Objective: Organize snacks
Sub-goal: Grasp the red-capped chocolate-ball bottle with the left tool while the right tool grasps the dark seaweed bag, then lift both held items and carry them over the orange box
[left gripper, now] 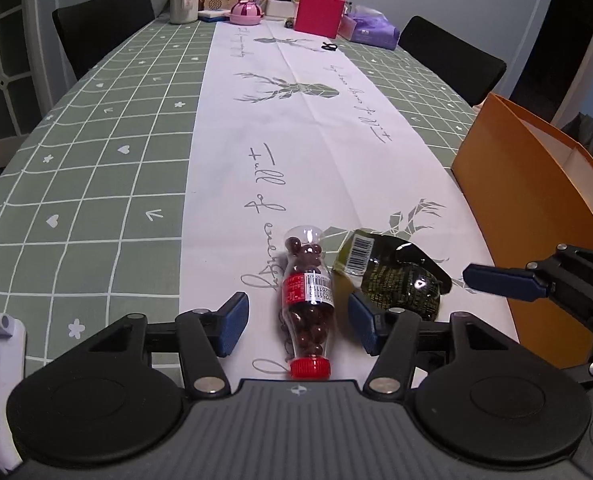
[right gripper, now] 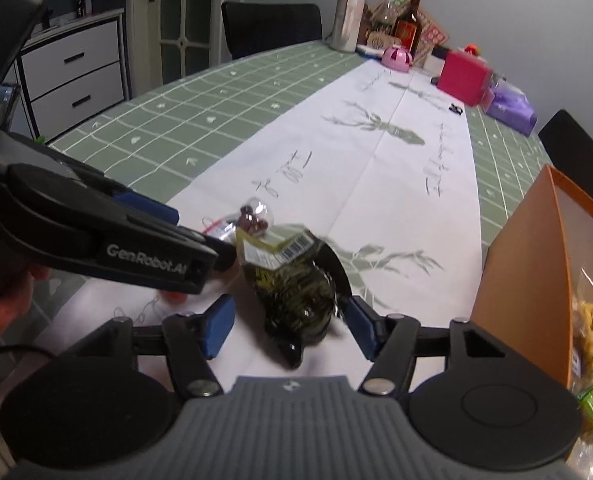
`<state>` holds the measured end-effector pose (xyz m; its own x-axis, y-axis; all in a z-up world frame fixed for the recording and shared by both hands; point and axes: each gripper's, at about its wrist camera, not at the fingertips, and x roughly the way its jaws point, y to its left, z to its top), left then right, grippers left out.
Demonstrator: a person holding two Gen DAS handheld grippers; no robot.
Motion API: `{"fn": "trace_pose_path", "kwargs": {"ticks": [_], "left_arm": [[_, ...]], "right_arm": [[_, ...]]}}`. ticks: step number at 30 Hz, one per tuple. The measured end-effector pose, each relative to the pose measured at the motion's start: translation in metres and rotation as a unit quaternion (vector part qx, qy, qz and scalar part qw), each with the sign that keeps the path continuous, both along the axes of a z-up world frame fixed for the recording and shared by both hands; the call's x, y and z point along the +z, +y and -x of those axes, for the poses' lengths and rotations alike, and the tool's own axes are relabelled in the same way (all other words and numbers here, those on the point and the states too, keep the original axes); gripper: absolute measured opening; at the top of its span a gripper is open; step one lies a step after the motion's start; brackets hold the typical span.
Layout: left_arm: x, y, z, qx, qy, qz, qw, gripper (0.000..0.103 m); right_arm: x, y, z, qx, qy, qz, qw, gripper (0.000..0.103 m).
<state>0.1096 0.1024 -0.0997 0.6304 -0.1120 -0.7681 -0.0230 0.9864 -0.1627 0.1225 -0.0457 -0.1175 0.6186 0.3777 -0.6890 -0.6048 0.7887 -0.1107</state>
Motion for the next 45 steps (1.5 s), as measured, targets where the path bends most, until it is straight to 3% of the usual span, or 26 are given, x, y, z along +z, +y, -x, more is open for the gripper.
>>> {"fn": "trace_pose_path", "kwargs": {"ticks": [4,8,16,18,22,24,26,29,30,45], "left_arm": [[-0.006,0.000,-0.006,0.009,0.006,0.003,0.9999,0.064],[-0.011,0.001,-0.009,0.013,0.009,0.003,0.9999,0.058],[-0.014,0.007,-0.014,0.028,0.005,0.007,0.9996,0.058],[-0.014,0.004,-0.014,0.020,0.002,-0.002,0.9998,0.058],[-0.016,-0.002,-0.015,0.013,-0.006,-0.022,0.9997,0.058],[-0.017,-0.004,-0.014,0.014,-0.012,-0.030,0.9994,0.058],[-0.018,-0.006,-0.013,0.016,-0.018,-0.038,0.9990,0.057],[-0.019,-0.009,-0.012,0.018,-0.025,-0.045,0.9985,0.044],[-0.019,-0.009,-0.012,0.017,-0.028,-0.044,0.9985,0.035],[-0.016,-0.007,-0.004,0.042,-0.017,-0.014,0.9989,0.034]], "right_arm": [[-0.004,0.004,-0.002,-0.021,-0.044,0.004,0.999,0.069],[-0.010,0.002,-0.011,-0.023,-0.030,-0.020,0.999,0.069],[-0.021,0.003,-0.027,-0.019,-0.020,-0.053,0.998,0.069],[-0.024,0.005,-0.028,-0.020,-0.016,-0.052,0.998,0.067],[-0.031,0.003,-0.035,-0.043,0.003,-0.046,0.998,0.048],[-0.033,-0.004,-0.039,-0.053,0.017,-0.065,0.996,0.044],[-0.033,-0.007,-0.038,-0.053,0.017,-0.069,0.996,0.043],[-0.033,-0.009,-0.035,-0.053,0.012,-0.069,0.996,0.042],[-0.033,-0.009,-0.034,-0.053,0.012,-0.072,0.996,0.042],[-0.018,-0.014,-0.015,-0.046,-0.021,-0.065,0.997,0.039]]}}
